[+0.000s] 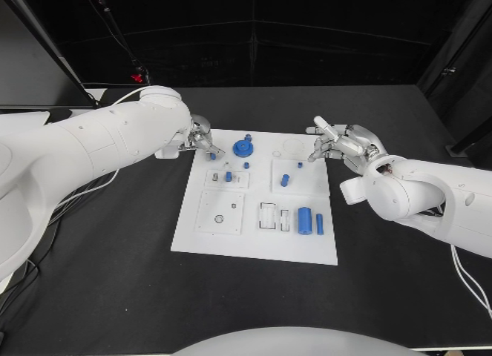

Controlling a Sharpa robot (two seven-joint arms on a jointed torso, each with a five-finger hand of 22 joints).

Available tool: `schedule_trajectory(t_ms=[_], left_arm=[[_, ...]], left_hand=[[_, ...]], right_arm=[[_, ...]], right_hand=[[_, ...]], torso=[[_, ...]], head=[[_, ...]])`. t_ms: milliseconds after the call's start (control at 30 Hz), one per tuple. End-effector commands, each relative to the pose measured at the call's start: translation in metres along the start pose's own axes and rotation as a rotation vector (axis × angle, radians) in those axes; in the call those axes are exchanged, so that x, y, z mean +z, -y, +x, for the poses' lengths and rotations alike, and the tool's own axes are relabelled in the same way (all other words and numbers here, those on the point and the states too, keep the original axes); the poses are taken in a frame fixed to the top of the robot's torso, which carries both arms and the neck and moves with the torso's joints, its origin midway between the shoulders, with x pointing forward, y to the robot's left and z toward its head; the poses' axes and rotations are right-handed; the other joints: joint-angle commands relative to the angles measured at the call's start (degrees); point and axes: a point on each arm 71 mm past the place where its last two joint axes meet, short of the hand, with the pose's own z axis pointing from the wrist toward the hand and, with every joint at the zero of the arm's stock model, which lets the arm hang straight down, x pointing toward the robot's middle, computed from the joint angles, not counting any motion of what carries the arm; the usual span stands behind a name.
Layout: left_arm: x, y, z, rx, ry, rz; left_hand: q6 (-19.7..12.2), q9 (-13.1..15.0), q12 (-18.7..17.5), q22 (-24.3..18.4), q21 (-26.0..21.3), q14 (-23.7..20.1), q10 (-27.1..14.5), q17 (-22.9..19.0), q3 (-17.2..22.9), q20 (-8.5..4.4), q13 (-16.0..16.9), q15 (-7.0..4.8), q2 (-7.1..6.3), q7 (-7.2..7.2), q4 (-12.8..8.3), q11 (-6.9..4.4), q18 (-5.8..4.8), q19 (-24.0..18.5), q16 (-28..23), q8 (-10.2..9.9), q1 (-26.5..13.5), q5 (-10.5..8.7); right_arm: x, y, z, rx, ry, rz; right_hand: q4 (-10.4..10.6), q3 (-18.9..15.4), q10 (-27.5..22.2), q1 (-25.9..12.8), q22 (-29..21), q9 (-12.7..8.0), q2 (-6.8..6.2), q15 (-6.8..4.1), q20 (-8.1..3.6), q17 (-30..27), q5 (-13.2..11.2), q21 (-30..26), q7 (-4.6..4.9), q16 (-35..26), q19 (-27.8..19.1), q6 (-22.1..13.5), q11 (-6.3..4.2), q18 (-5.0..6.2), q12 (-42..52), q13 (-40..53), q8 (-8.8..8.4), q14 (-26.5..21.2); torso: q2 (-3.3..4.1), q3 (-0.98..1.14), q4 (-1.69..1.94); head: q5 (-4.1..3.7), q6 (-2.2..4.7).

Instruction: Assemble the parts on the task board

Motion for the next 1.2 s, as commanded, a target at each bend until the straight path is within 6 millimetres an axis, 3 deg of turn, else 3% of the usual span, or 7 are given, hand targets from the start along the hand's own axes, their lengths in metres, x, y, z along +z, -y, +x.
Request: schedule_trajectory(t_ms=[33, 300, 500, 733, 867, 1200], left_arm=[[-0.0004, -0.0009, -0.0018, 0.000, 0.009, -0.011], [-0.0004, -0.0024, -0.0022, -0.001, 0.012, -0.019], [-0.0004, -0.0022, -0.0019, -0.001, 0.011, -0.018], [-0.0002, -0.0012, -0.0015, -0.001, 0.012, -0.012], [-0.0002, -0.0005, -0.0016, -0.002, 0.017, -0.006], [-0.0002, -0.0006, -0.0021, -0.007, 0.037, 0.014]], left_hand=[[0.49, -0.03, -0.29, 15.09, 0.18, 5.91, 6.11, 15.10, -0.41, 0.19, 13.84, -0.15, 1.49, 0.01, 0.02, -0.28, -0.38, 5.99, 0.05, -0.32, 1.09, -0.27], [0.38, -0.02, -0.29, 15.09, 0.18, 5.91, 6.11, 15.10, 0.18, 0.20, 13.84, -0.19, 1.62, -0.16, -0.14, -0.42, -0.38, 5.99, 0.05, -0.38, 2.03, 0.85], [0.13, -0.05, -0.29, 15.09, 0.18, 5.91, 6.11, 15.10, 2.91, 0.06, 13.84, -0.42, 1.20, -0.42, -0.16, -0.67, -0.38, 5.99, 0.05, -0.59, 6.17, 5.19], [0.03, -0.08, -0.29, 15.09, 0.18, 5.91, 6.11, 15.10, 5.02, -0.07, 13.84, -0.55, 0.29, -0.49, -0.14, -0.73, -0.38, 5.99, 0.05, -0.73, 9.69, 7.07], [-0.11, -0.11, -0.29, 15.09, 0.18, 5.91, 6.11, 15.10, 7.36, -0.15, 13.84, -0.62, -0.58, -0.46, -0.10, -0.72, -0.38, 5.99, 0.05, -0.87, 12.34, 10.84], [0.39, -0.02, -0.29, 15.09, 0.18, 5.91, 6.11, 15.10, 14.28, -0.28, 13.84, -0.77, -2.32, -0.65, -0.11, -0.88, -0.38, 5.99, 0.05, -0.86, 16.35, 12.15]], right_arm=[[0.0004, -0.0017, 0.0010, 0.002, -0.005, -0.011], [0.0006, -0.0018, 0.0014, 0.003, -0.007, -0.011], [0.0006, -0.0017, 0.0011, 0.002, -0.005, -0.011], [0.0007, -0.0017, 0.0012, 0.002, -0.006, -0.011], [0.0008, -0.0016, 0.0011, 0.002, -0.006, -0.011], [0.0006, -0.0013, -0.0001, 0.001, -0.003, -0.009]], right_hand=[[-0.01, 0.06, -0.33, 0.41, -0.07, -0.09, 0.25, 0.16, 0.34, -0.05, 0.20, -0.37, 1.77, 0.38, 0.17, -0.30, -0.14, 0.53, 0.40, -0.06, 0.22, -0.38], [-0.01, 0.06, -0.33, 0.41, -0.07, -0.09, 0.25, 0.16, 0.34, -0.05, 0.20, -0.37, 1.77, 0.38, 0.17, -0.30, -0.14, 0.53, 0.40, -0.06, 0.22, -0.38], [-0.01, 0.06, -0.33, 0.41, -0.07, -0.09, 0.25, 0.16, 0.34, -0.05, 0.20, -0.37, 1.77, 0.38, 0.17, -0.30, -0.14, 0.53, 0.40, -0.06, 0.22, -0.38], [-0.01, 0.06, -0.33, 0.41, -0.07, -0.09, 0.25, 0.16, 0.34, -0.05, 0.20, -0.37, 1.77, 0.38, 0.17, -0.30, -0.14, 0.53, 0.40, -0.06, 0.22, -0.38], [-0.01, 0.05, -0.39, 0.51, -0.09, -0.10, 0.24, 0.18, 0.35, -0.19, 0.26, -0.38, 1.80, 0.47, 0.16, -0.37, -0.12, 0.52, 0.47, -0.19, 0.32, -0.45], [-0.01, 0.05, -0.39, 0.51, -0.09, -0.10, 0.24, 0.18, 0.35, -0.19, 0.26, -0.38, 1.80, 0.47, 0.16, -0.37, -0.12, 0.52, 0.47, -0.19, 0.32, -0.45]], torso=[[0.00, -0.01, 0.00], [0.01, -0.01, -0.01], [0.02, 0.01, 0.01], [0.03, 0.00, -0.02], [0.02, 0.00, 0.00], [0.02, 0.01, 0.03]], head=[[-0.03, -0.10], [-0.07, -0.14], [-0.16, -0.11], [-0.16, -0.10], [-0.20, -0.11], [-0.32, -0.09]])
